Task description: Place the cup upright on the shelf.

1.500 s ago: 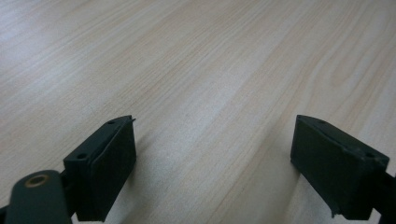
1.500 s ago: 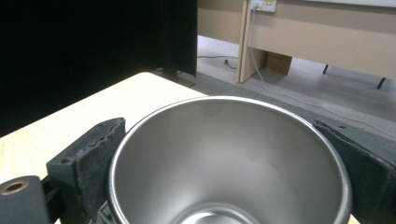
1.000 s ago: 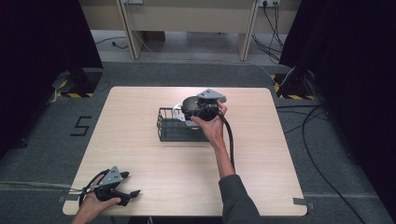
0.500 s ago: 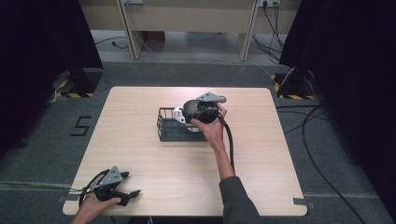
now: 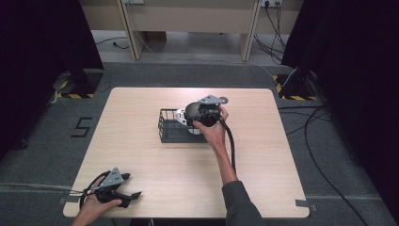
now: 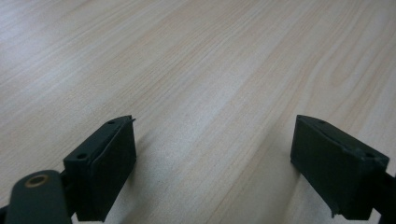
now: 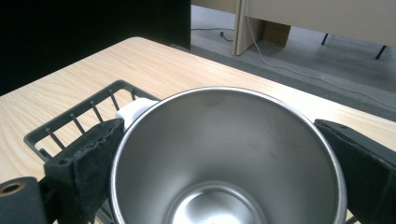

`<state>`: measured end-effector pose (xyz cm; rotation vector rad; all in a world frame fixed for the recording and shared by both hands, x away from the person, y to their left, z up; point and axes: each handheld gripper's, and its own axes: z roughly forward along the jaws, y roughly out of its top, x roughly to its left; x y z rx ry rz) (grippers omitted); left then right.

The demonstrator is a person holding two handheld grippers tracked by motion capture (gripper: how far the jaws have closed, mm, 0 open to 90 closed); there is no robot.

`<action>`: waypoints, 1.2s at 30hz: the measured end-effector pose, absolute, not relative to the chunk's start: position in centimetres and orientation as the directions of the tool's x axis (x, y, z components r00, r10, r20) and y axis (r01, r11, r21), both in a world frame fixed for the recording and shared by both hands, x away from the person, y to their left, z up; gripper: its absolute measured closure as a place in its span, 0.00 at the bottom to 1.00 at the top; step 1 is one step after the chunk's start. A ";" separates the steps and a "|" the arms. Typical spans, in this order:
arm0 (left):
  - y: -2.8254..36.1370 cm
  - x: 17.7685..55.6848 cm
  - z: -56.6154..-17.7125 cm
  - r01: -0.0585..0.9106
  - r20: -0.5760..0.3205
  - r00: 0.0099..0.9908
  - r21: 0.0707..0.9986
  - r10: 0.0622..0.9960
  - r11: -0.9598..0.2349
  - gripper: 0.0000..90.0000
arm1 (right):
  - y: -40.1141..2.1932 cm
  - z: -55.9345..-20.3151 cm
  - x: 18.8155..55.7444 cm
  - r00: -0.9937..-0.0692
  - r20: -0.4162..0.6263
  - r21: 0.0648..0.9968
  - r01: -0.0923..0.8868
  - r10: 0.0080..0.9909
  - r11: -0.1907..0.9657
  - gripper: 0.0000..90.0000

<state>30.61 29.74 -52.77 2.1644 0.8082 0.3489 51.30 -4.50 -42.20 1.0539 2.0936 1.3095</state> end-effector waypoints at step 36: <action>29.7 30.6 -52.8 0.435 -0.017 0.759 0.756 0.651 -0.489 0.15 | -6.8 -38.4 47.4 -0.630 -0.001 0.949 0.246 0.777 0.200 0.17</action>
